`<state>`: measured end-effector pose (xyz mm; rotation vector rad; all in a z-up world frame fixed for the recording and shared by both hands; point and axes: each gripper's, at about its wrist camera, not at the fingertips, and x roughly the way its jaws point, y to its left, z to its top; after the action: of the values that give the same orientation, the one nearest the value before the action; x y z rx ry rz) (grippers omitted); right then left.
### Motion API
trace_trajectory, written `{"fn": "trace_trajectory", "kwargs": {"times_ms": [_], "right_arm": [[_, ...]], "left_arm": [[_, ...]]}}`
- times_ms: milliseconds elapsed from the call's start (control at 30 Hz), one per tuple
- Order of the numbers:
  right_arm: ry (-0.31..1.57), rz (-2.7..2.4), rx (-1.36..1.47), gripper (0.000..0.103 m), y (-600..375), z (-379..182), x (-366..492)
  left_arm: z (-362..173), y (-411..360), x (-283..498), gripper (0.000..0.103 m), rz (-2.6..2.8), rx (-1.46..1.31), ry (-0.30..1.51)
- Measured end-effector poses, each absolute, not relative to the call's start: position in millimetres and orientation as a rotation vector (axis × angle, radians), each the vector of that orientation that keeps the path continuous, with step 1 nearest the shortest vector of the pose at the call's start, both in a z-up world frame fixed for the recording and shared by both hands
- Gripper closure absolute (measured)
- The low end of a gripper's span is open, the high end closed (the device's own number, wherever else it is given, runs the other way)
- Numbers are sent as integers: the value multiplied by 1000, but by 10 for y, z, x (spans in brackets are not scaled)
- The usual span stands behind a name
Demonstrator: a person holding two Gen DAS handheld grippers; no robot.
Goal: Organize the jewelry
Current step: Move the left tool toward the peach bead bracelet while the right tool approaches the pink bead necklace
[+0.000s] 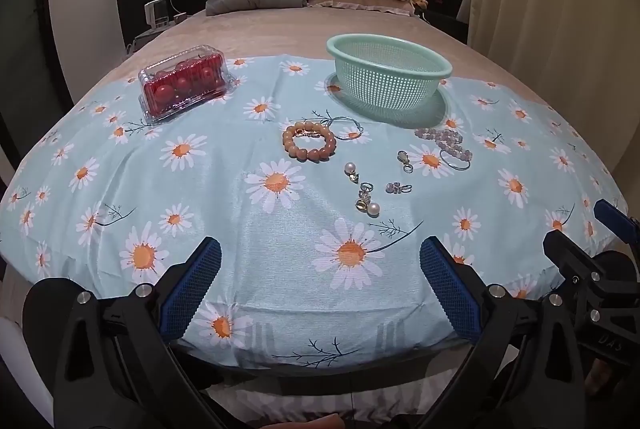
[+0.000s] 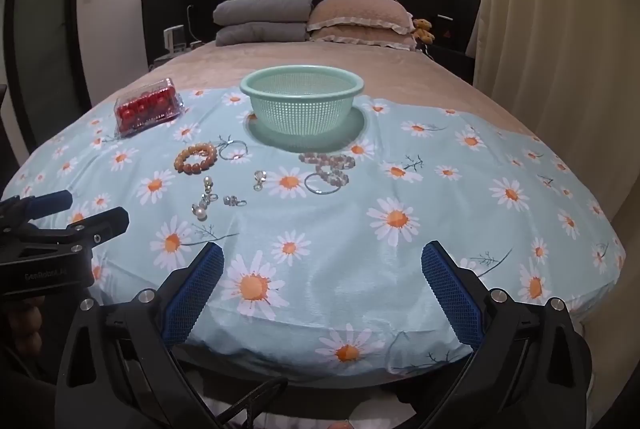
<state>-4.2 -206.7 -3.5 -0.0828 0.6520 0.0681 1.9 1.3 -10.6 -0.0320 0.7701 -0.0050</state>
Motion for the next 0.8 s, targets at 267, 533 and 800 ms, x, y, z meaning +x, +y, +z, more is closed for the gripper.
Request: {"fn": "trace_trajectory", "kwargs": {"times_ms": [267, 533, 800], "right_arm": [[657, 69, -85, 8, -2071, -72, -10], [671, 63, -97, 8, -2060, -107, 80], [691, 54, -98, 8, -2079, -176, 226]], "left_arm": [[-135, 34, 75, 6, -6, -30, 781], [-187, 56, 155, 6, 1, -32, 800], [-278, 55, 292, 6, 4, -29, 833]]}}
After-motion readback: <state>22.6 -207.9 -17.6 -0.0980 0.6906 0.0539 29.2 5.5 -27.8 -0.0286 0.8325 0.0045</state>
